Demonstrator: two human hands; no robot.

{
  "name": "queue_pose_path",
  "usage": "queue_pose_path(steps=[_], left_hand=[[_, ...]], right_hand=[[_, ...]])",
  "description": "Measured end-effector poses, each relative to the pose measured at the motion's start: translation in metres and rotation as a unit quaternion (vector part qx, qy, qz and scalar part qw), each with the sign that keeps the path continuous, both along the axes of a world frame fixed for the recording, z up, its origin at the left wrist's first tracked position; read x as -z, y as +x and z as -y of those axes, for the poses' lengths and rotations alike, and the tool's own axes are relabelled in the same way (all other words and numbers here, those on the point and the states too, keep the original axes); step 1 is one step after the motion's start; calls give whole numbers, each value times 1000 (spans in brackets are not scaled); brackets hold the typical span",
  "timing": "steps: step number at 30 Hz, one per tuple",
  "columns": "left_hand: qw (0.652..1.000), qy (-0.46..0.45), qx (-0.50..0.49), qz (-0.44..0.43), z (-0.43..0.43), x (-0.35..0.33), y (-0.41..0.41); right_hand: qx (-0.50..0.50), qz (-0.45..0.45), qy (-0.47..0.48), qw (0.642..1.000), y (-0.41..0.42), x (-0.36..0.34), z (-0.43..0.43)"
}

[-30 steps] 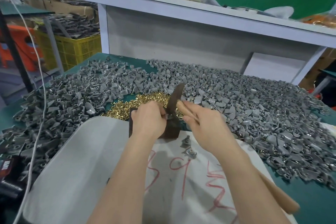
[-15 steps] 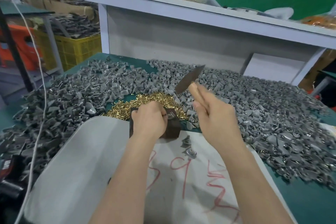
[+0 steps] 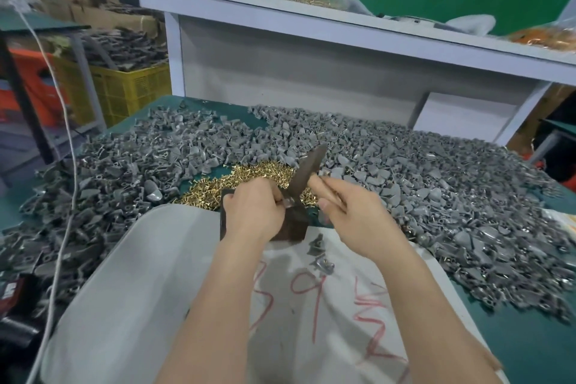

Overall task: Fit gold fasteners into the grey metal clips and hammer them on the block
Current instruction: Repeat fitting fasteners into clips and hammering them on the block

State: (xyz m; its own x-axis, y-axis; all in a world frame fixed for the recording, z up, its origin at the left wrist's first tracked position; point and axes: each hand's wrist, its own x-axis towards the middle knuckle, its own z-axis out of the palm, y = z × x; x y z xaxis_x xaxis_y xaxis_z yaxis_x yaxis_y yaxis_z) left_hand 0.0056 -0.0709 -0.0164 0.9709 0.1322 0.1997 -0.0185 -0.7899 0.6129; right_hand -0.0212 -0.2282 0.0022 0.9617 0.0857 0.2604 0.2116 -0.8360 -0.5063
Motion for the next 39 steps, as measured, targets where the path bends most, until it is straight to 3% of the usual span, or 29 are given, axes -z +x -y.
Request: queue_pose_path(steps=[3, 8, 11, 14, 17, 19, 22, 24, 26, 29, 32, 35, 39], left_hand=[[1000, -3, -2, -1, 0, 0, 1], [1000, 2, -12, -6, 1, -1, 2], [1000, -5, -13, 2, 1, -2, 2], [999, -28, 4, 18, 4, -3, 1], [995, -85, 31, 30, 5, -6, -1], [984, -171, 7, 57, 2, -8, 0], [914, -369, -97, 137, -9, -13, 2], [826, -509, -164, 178, -18, -15, 3], [738, -610, -218, 187, -25, -14, 5], [655, -678, -272, 193, -32, -10, 10], [635, -684, -297, 203, -37, -7, 14], [633, -674, -311, 220, -39, -5, 15], [621, -685, -316, 211, -38, -5, 16]], right_hand=[[74, -27, 72, 994, 16, 5, 6], [92, -107, -54, 989, 39, 18, 13], [104, -74, -69, 989, 39, 20, 11], [33, 22, -11, 999, 36, 8, -2], [-70, -40, 26, 996, 40, -7, -19], [-12, -3, 107, 994, 52, -18, -18], [189, 79, 222, 953, 82, -40, -6], [230, 4, 150, 962, 97, -40, -13], [160, -29, 70, 984, 106, -28, -39], [-52, -52, -27, 997, 109, -11, -102], [-121, -117, -131, 977, 122, 6, -157], [-120, -145, -228, 955, 135, 18, -186], [-80, -127, -178, 972, 139, 26, -190]])
